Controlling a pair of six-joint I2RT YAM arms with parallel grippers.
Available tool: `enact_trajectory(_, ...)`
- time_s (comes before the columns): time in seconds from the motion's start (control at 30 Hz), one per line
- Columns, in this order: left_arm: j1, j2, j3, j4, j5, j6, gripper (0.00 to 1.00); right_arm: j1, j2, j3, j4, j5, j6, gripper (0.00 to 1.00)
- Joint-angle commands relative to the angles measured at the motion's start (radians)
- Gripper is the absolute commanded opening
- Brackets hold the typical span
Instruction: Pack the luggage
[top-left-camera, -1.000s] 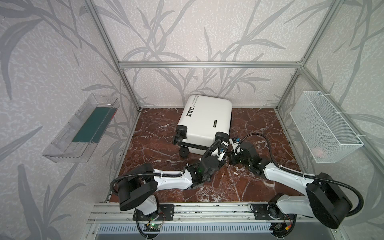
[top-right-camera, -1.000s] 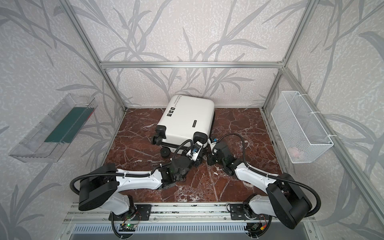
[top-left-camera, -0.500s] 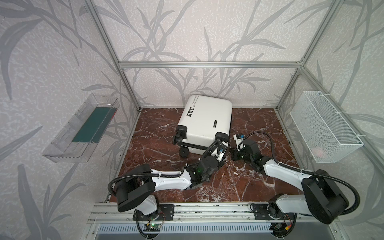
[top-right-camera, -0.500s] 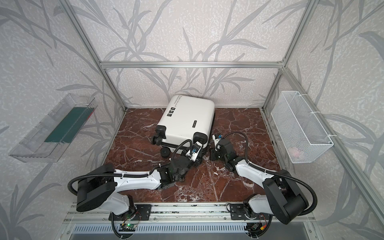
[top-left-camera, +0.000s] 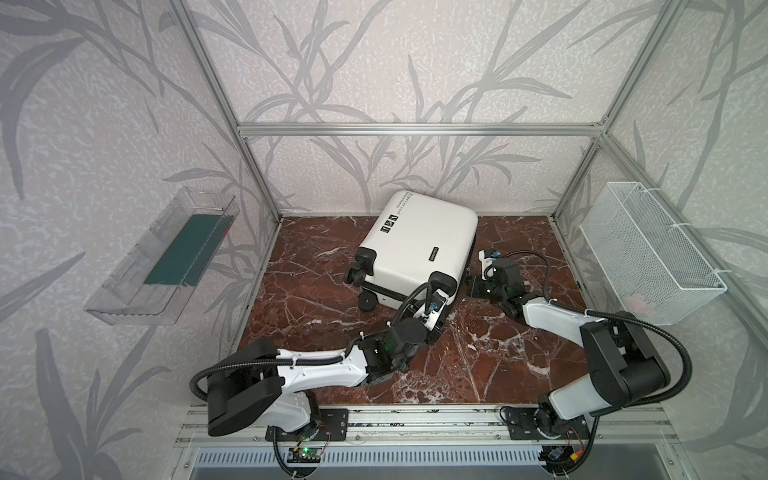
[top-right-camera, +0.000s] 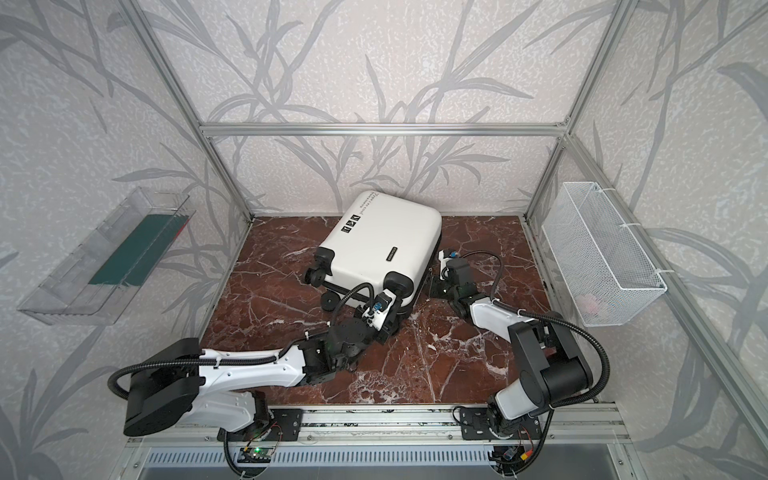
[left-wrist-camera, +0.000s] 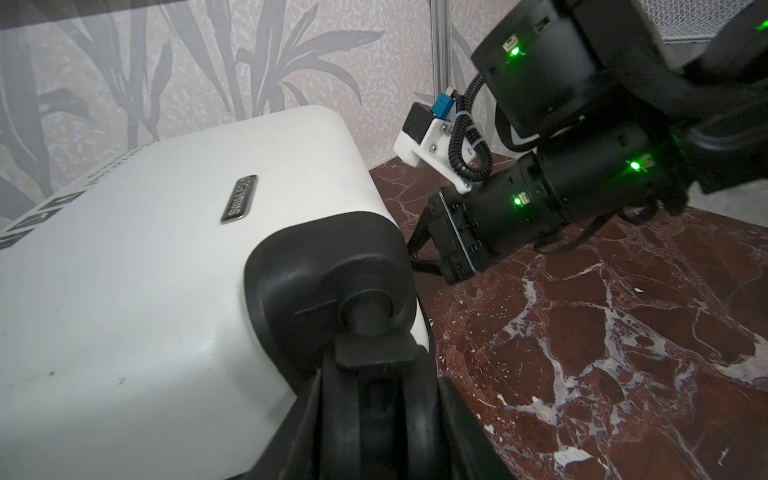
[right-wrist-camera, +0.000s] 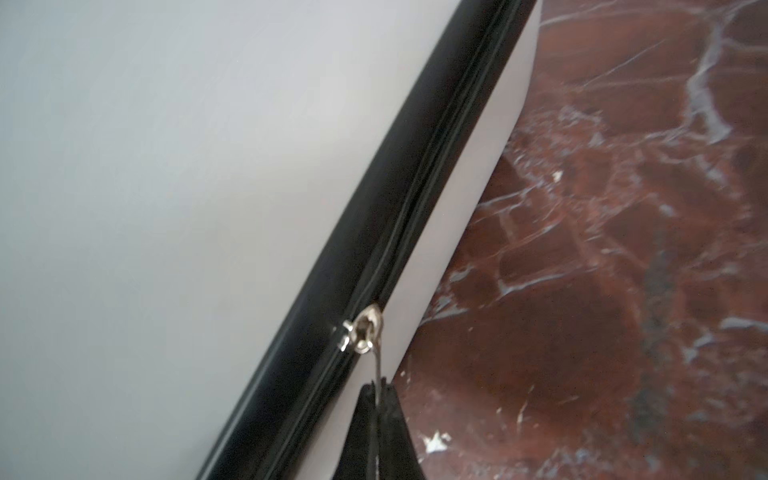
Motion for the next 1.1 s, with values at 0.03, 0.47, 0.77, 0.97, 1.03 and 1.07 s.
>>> enact_trajectory(0.03,-0.054,-0.124,-0.047,-0.043,0.072,-0.053,0.00,-0.124,0.067,0.090,0.068,0.024,0.069,0.00)
enact_trajectory(0.47,-0.057,-0.329,-0.170,-0.131,-0.049,-0.078,0.00,-0.245,0.229,0.245,0.088,-0.097,0.084,0.00)
enact_trajectory(0.77,-0.058,-0.334,-0.159,-0.140,-0.095,-0.080,0.43,-0.245,0.136,0.113,0.088,-0.094,0.087,0.16)
enact_trajectory(0.97,-0.054,-0.379,-0.112,-0.247,-0.146,-0.105,0.80,-0.252,0.025,0.084,-0.031,-0.044,0.085,0.45)
enact_trajectory(1.03,-0.052,-0.413,-0.093,-0.306,-0.188,-0.138,0.86,-0.260,-0.017,0.087,-0.078,-0.030,0.096,0.47)
enact_trajectory(1.07,-0.052,-0.431,-0.092,-0.322,-0.201,-0.149,0.88,-0.262,-0.033,0.095,-0.101,-0.016,0.099,0.48)
